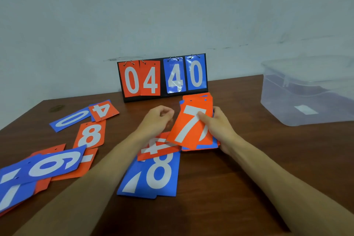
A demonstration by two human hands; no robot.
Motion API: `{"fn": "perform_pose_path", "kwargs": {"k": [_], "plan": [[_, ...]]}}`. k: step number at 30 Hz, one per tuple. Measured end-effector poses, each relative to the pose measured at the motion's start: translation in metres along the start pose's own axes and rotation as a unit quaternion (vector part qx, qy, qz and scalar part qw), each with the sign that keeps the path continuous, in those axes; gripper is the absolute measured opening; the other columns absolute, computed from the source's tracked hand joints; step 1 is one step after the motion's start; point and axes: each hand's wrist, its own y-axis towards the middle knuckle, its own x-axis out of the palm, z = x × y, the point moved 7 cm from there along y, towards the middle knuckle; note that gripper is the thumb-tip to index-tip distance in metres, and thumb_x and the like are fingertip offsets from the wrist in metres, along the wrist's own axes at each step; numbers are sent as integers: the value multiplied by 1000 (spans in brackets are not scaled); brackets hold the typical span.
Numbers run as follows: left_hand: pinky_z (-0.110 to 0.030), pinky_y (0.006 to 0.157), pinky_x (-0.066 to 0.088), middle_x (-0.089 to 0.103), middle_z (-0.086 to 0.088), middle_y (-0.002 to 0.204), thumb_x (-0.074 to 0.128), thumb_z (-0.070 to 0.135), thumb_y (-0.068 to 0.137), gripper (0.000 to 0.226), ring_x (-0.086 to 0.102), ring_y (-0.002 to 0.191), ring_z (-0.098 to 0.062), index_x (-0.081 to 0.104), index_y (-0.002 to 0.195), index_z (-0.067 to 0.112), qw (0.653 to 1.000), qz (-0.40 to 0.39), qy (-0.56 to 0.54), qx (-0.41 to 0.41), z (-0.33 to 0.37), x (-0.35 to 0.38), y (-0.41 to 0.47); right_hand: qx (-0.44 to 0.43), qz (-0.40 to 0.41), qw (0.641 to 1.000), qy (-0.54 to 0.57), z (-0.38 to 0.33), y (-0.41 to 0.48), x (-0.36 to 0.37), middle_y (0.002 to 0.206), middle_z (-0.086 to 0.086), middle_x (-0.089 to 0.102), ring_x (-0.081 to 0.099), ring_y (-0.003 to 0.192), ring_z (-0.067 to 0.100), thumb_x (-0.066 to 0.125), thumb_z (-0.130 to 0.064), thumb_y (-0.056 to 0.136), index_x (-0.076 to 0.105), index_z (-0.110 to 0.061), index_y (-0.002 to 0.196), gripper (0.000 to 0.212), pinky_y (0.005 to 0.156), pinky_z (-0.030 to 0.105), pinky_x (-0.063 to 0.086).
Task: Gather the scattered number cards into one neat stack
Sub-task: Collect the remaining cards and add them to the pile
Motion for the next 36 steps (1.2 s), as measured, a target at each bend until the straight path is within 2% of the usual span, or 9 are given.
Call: {"fn": "perform_pose_path", "kwargs": {"k": [5, 8, 13, 17, 19, 21, 24, 29, 36], "plan": [[-35, 98, 47, 45, 0, 138, 65, 50, 84, 60, 46, 124, -16, 44, 134, 24, 952, -150, 264, -43, -27, -3, -9, 14, 91, 994, 55, -2, 4, -23, 111, 5, 60, 63, 81, 17, 51, -25, 97, 39, -18, 128, 34, 65, 34, 52], [-42, 104, 45, 42, -3, 139, 71, 44, 81, 63, 44, 127, -20, 43, 134, 25, 931, -169, 318, -52, -29, -4, -10, 16, 108, 992, 67, -2, 5, -28, 118, 6, 59, 62, 86, 20, 49, -25, 98, 38, -18, 134, 38, 73, 38, 52], [-37, 97, 50, 46, -5, 138, 71, 30, 85, 56, 52, 121, -21, 43, 132, 21, 944, -163, 276, -82, -27, -5, -7, 3, 91, 994, 53, -5, 4, -24, 105, -1, 61, 63, 77, 13, 45, -31, 99, 43, -21, 133, 35, 59, 30, 52], [-26, 74, 50, 57, -6, 126, 59, 25, 94, 36, 60, 102, -18, 48, 127, 16, 980, -64, 168, -87, -27, -27, 2, 3, 69, 997, 19, -3, 5, -21, 110, 2, 63, 64, 82, 15, 45, -34, 99, 44, -22, 129, 33, 62, 29, 52], [-27, 68, 46, 58, -6, 118, 51, 23, 98, 26, 58, 91, -16, 49, 123, 15, 994, 17, 68, -89, -27, -45, 3, 4, 58, 998, -1, -2, 6, -18, 115, 4, 64, 65, 85, 17, 46, -36, 98, 44, -22, 129, 34, 64, 31, 54], [-35, 78, 49, 61, -7, 114, 51, 23, 99, 21, 61, 89, -18, 51, 118, 14, 989, 60, -91, -102, -27, -53, 1, 2, 49, 999, -21, -1, 6, -15, 114, 4, 64, 66, 86, 17, 47, -37, 97, 44, -23, 128, 34, 65, 30, 55], [-40, 84, 54, 68, -8, 114, 58, 19, 94, 28, 67, 99, -23, 58, 121, 9, 942, 3, -312, -120, -15, -37, -6, -15, 31, 998, -51, -1, 5, -11, 112, 2, 65, 67, 85, 16, 48, -37, 97, 43, -22, 129, 36, 64, 28, 54], [-24, 60, 51, 67, 2, 97, 71, 25, 84, 27, 66, 81, -10, 59, 107, 16, 989, 9, -135, -56, 5, 1, -4, -38, -10, 998, -46, -6, 0, -2, 103, -2, 68, 69, 82, 12, 50, -41, 94, 45, -22, 122, 34, 61, 24, 56], [-21, 65, 46, 60, 5, 102, 61, 42, 90, 23, 57, 89, -8, 56, 102, 23, 997, 65, -35, -25, -4, -4, -3, -75, -26, 992, -98, -11, -2, 2, 111, -1, 64, 68, 89, 15, 62, -29, 90, 41, -25, 125, 42, 75, 31, 57]]}}
